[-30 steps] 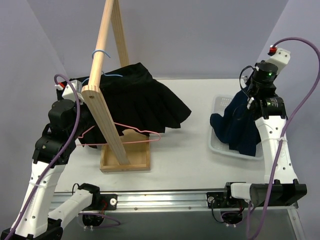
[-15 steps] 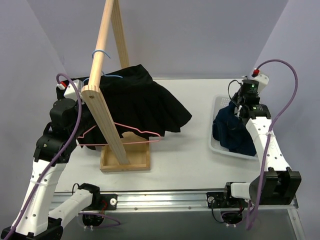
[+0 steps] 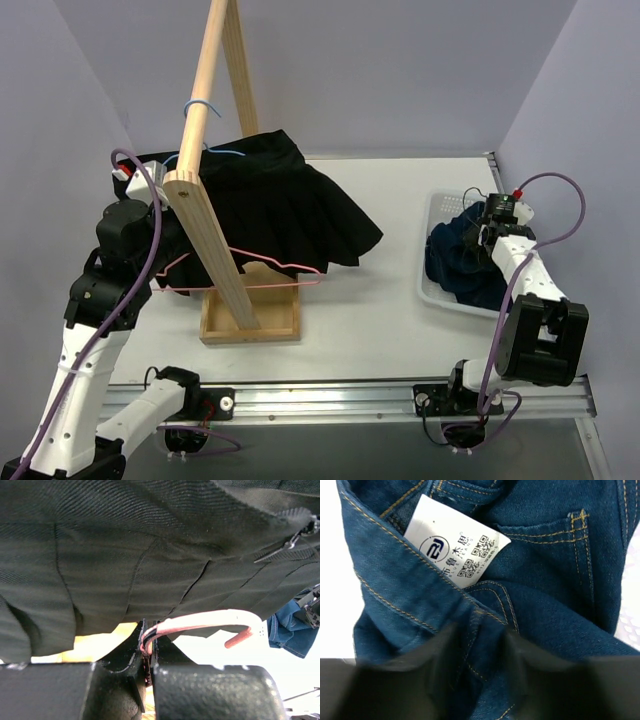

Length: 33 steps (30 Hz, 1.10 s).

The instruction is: Remove the skirt from the hanger

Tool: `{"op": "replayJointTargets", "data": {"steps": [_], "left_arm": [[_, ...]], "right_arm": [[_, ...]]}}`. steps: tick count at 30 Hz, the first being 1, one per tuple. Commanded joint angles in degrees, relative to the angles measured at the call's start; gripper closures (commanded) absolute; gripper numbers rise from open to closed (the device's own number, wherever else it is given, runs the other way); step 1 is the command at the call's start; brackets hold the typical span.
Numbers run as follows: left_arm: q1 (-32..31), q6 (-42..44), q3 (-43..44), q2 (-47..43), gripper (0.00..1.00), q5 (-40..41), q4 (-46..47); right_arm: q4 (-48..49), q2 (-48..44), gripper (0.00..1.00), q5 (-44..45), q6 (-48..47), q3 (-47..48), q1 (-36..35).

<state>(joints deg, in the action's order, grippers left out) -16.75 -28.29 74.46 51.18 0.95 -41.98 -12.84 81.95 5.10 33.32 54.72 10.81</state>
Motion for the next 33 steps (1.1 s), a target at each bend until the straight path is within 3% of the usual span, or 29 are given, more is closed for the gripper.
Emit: {"op": "replayJointTargets", "data": {"steps": [1,3,4,9,19,22,26,28,33], "left_arm": [[0.2,1.3,0.3,-0.7,0.98,-0.5,-0.6],[0.2,2.0,0.8,-0.3,0.98,-0.3,-1.3],[0.2,2.3,1.0,0.1,0.98,-0.2,-1.5],[0.2,3.9,1.8,0.3,0.98,2.3,-3.2],[0.2,4.7,4.6,0.1,0.98,3.4,-7.2],[0.2,4.8,5.7,0.3,0.98,3.5,-8.0],[0.2,4.6,8.2,1.3,0.98,3.7,-9.7],[0.2,4.4,9.6,1.8,0.98,3.8,-10.2],[0.1,4.2,12.0,3.1,0.98,3.4,-11.7]], "right_arm": [[-4.3,-1.3,0.44,0.8,-1.2,1.2,-0.4],[-6.7,-2.2,0.23,4.0,-3.3,4.1,-1.3],[-9.0,-3.8,0.00,5.5,-4.0,5.2,-2.2],[-14.3,-8.4,0.00,8.9,-8.0,13.7,-10.0],[-10.7,-21.2,0.00,-16.8,-11.5,20.3,-21.3],[-9.1,-22.1,0.02,-26.2,-11.3,22.3,-23.6],[-6.1,-21.6,0.07,-37.3,-13.0,21.7,-31.9],[-6.8,-20.7,0.13,-34.7,-13.8,21.6,-36.4],[-5.3,-19.6,0.16,-32.3,-15.8,21.0,-50.2]]}}
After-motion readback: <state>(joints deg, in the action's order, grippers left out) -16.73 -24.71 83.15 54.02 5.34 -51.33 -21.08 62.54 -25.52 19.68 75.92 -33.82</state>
